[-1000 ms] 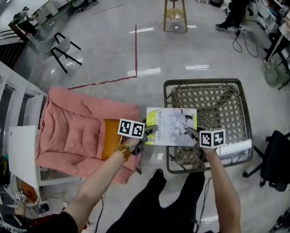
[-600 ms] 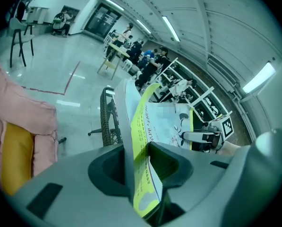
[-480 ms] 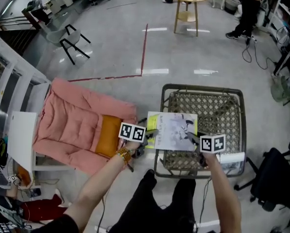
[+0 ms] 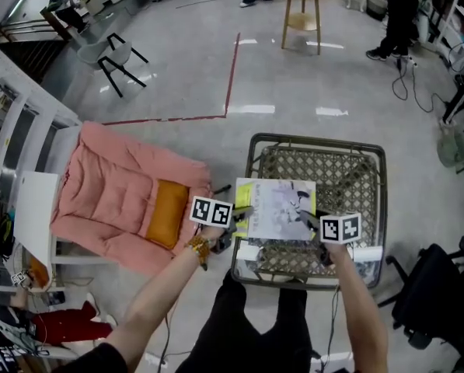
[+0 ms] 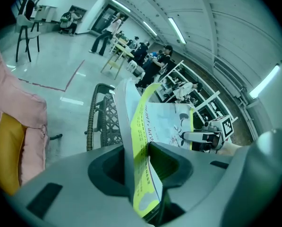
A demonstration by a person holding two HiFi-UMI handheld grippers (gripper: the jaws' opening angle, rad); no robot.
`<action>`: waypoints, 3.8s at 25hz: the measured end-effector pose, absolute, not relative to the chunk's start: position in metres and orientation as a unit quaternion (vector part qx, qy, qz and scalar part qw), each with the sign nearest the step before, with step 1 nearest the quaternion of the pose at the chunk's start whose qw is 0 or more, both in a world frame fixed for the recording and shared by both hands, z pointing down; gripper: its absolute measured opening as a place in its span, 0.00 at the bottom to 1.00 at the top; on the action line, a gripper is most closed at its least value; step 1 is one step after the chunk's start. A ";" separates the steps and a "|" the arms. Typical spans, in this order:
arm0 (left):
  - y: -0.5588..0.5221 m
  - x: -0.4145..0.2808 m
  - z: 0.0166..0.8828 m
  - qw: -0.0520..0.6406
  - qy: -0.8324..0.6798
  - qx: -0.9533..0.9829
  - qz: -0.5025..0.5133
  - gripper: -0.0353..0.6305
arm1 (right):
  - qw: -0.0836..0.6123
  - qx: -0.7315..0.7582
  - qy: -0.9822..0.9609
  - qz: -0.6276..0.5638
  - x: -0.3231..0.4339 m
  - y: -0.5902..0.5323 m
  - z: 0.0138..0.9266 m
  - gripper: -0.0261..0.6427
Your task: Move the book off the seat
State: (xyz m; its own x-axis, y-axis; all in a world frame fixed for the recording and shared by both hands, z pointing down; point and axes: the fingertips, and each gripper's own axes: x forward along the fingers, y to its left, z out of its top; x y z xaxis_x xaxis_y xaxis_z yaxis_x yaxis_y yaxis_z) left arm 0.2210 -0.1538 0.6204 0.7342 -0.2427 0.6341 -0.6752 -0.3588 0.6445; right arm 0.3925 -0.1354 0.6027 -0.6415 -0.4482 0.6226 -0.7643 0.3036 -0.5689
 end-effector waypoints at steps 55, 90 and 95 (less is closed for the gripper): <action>-0.297 0.509 0.743 0.463 -0.300 0.779 0.297 0.27 | 0.181 0.441 -0.735 0.481 0.683 -0.266 0.737 0.24; -0.248 0.448 0.737 0.402 -0.333 0.795 0.309 0.12 | 0.257 0.505 -0.758 0.323 0.652 -0.230 0.715 0.13; -0.238 0.445 0.723 0.387 -0.326 0.810 0.296 0.10 | 0.257 0.492 -0.767 0.320 0.616 -0.213 0.709 0.11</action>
State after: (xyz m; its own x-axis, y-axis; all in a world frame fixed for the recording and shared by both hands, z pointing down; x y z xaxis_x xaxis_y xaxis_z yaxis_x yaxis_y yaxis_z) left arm 0.4446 -0.2382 0.7235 0.6120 -0.2993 0.7320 -0.7577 -0.4870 0.4344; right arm 0.6161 -0.2128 0.7092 -0.3834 -0.5908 0.7099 -0.9202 0.3102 -0.2388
